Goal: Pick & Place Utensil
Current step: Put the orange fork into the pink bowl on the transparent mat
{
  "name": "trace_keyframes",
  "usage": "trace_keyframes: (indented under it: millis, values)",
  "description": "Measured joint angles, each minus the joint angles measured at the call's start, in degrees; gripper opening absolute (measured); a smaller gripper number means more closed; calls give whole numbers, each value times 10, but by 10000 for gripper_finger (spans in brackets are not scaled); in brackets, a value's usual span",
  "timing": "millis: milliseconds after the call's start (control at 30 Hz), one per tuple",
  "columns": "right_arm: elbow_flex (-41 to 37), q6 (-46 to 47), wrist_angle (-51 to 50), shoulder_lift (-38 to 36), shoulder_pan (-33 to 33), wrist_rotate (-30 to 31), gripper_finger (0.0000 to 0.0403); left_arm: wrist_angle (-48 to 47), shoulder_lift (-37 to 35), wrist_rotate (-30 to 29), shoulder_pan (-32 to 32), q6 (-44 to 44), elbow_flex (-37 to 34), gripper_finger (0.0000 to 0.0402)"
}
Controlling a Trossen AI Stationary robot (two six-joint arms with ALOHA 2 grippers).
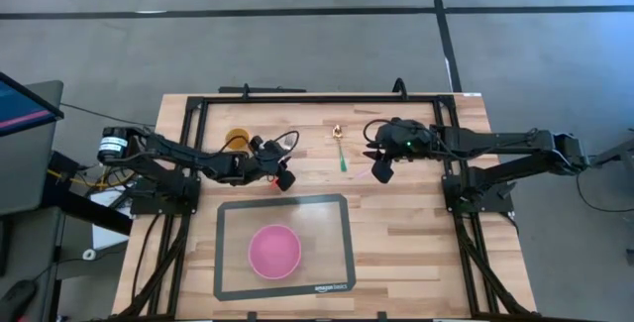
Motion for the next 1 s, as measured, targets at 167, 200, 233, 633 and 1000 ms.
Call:
trace_keyframes:
  millis: [167, 200, 233, 633, 1000]
  values:
    - [0, 0, 0, 0, 0, 0, 118, 0, 37, -4, 2, -42, 0, 106]
    - [0, 0, 0, 0, 0, 0, 118, -1, 45, -5, 3, -50, 0, 106]
    - [0, 0, 0, 0, 0, 0, 118, -1, 52, -5, 3, -58, 0, 106]
    - [0, 0, 0, 0, 0, 0, 118, -2, 76, 0, 11, -134, 0, 106]
    - [0, 0, 0, 0, 0, 0, 118, 4, 125, 8, 11, -151, 1, 106]
